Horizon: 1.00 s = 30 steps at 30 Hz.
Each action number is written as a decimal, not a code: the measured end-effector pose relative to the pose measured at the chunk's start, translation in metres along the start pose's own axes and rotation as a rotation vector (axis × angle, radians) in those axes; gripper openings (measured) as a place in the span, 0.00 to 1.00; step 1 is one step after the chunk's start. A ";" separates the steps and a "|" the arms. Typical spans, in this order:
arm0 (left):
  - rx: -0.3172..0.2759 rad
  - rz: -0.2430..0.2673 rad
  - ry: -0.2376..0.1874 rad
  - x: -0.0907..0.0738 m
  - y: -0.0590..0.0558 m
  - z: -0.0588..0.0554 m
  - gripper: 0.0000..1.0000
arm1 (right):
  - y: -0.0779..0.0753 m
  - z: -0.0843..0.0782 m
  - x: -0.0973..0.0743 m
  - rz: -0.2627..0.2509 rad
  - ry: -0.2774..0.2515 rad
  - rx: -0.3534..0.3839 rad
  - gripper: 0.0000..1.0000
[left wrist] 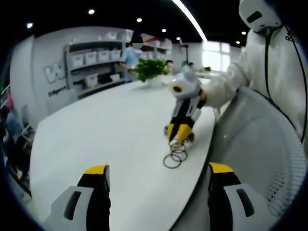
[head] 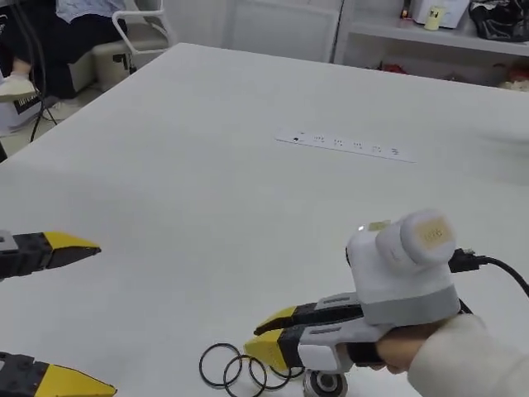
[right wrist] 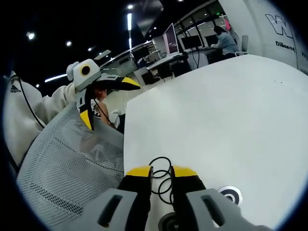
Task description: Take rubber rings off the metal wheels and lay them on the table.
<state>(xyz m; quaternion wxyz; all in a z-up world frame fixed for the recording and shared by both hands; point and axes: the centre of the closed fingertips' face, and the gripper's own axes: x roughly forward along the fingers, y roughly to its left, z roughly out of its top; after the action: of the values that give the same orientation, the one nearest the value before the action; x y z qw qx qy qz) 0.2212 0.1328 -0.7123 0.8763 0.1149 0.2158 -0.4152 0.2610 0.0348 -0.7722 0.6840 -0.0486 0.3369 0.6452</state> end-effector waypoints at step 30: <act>0.020 -0.006 -0.027 0.003 -0.001 0.008 0.85 | 0.004 0.037 -0.072 -0.121 -0.144 -0.073 0.47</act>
<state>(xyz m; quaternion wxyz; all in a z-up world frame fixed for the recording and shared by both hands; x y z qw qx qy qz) 0.2241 0.1271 -0.7063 0.8766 0.1174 0.2003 -0.4215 0.2768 -0.0066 -0.7047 0.7418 -0.0470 0.2595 0.6166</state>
